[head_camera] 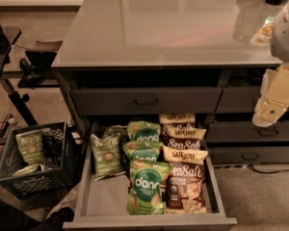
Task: Pick green jalapeno chip bag from middle drawer and place on counter
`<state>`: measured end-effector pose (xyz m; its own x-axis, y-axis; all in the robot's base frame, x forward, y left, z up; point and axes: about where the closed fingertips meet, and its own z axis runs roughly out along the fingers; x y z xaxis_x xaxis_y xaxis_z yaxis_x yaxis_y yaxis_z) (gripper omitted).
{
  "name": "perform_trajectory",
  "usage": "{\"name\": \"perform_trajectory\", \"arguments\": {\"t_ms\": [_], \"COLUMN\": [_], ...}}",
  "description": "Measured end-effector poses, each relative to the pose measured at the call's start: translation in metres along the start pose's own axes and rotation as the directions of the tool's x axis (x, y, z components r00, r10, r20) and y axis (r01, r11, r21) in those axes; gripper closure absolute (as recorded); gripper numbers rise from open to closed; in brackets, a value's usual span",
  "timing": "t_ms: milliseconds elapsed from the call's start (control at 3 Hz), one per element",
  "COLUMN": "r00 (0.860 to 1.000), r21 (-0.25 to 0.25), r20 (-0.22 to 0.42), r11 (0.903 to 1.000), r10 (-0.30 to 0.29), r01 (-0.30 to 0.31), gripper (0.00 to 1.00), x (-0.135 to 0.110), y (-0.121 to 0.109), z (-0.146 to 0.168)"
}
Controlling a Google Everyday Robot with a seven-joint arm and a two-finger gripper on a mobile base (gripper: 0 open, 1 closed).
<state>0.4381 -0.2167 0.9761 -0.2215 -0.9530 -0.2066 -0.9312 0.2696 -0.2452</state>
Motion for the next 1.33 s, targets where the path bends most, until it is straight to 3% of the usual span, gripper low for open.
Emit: {"name": "perform_trajectory", "arguments": {"t_ms": [333,667,1000,1333], "r00": [1.0,0.999,0.995,0.991], "r21": [0.0,-0.05,-0.12,-0.159], "r20": [0.0,0.047,0.095,0.133], "r11": [1.0,0.9986,0.9928,0.9873], "r10": [0.0,0.019,0.022,0.018], "r01": [0.0,-0.017,-0.01,0.003], "gripper": [0.0,0.0,0.0,0.0], "x": [0.0,-0.015,-0.049,-0.074], "y": [0.0,0.012,0.034,0.046], "z": [0.0,0.039,0.114,0.168]}}
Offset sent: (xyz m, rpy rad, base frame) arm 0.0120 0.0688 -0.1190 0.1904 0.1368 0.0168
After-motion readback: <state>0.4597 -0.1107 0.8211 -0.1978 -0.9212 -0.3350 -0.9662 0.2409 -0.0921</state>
